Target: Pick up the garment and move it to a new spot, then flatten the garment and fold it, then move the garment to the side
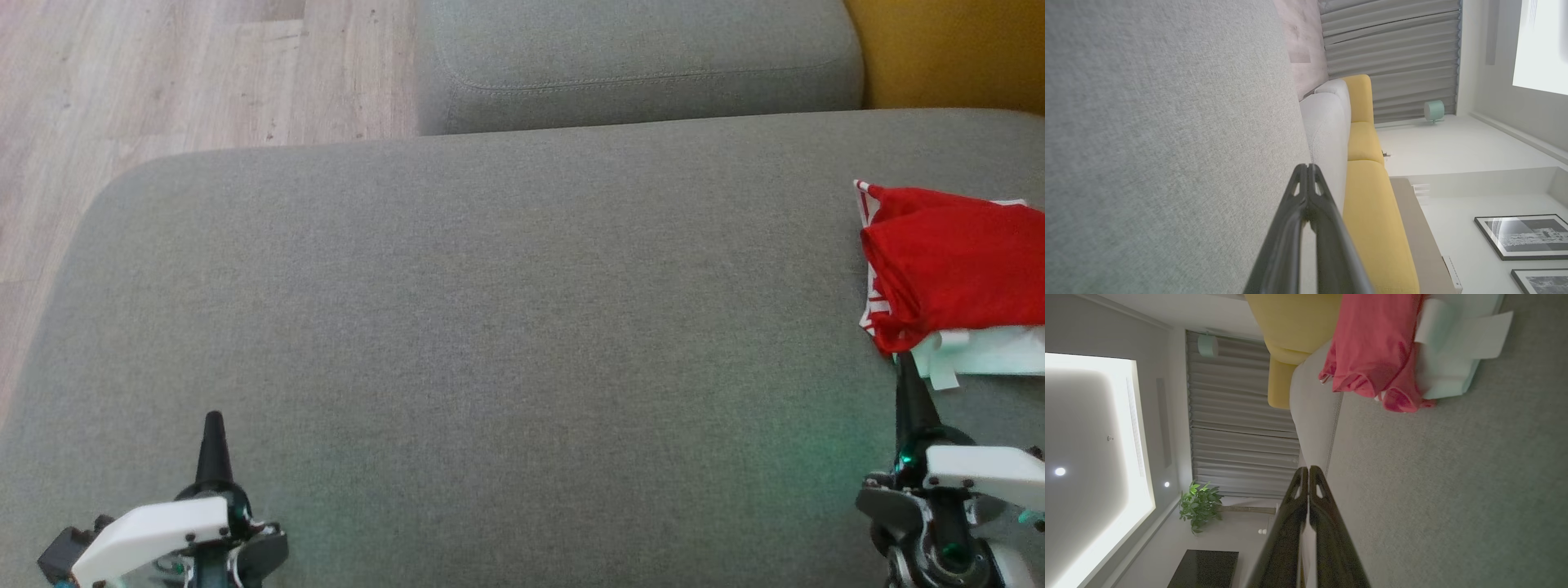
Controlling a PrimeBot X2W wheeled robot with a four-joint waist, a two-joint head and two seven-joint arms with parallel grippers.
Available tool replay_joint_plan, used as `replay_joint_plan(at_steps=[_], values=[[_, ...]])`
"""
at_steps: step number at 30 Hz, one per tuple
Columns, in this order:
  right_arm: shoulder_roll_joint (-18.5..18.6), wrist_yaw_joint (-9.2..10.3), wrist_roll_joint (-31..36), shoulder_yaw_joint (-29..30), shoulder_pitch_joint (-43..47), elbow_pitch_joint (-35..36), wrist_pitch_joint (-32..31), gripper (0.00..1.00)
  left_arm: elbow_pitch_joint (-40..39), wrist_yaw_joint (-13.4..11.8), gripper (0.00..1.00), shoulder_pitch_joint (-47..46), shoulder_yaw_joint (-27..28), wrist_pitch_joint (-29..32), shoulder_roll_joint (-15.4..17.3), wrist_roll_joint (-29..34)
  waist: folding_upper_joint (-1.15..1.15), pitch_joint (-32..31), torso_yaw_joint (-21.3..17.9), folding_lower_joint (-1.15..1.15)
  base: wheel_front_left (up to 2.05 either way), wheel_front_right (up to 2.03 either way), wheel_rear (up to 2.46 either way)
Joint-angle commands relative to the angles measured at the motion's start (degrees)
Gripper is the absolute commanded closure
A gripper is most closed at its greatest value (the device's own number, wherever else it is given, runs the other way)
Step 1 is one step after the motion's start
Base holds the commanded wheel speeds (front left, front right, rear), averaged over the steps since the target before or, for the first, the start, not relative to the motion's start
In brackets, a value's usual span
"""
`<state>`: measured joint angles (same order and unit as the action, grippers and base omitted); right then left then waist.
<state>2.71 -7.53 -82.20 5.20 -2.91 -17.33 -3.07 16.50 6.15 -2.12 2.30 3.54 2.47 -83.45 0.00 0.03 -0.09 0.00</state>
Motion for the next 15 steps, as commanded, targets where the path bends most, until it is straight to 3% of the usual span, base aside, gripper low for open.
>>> replay_joint_plan(at_steps=[1,15], values=[[0.70,0.04,-1.89,-0.66,-2.88,2.54,-0.63,1.00,-1.98,0.73,1.00,-3.42,2.54,0.68,0.37,-1.39,0.00,0.01,0.01,0.00,0.00,0.00,0.00],[0.68,0.04,-10.31,0.61,-3.20,3.32,-2.81,1.00,-2.42,1.32,1.00,-4.06,4.16,2.88,0.41,-8.54,0.00,0.15,0.09,0.00,0.00,0.00,0.00]])
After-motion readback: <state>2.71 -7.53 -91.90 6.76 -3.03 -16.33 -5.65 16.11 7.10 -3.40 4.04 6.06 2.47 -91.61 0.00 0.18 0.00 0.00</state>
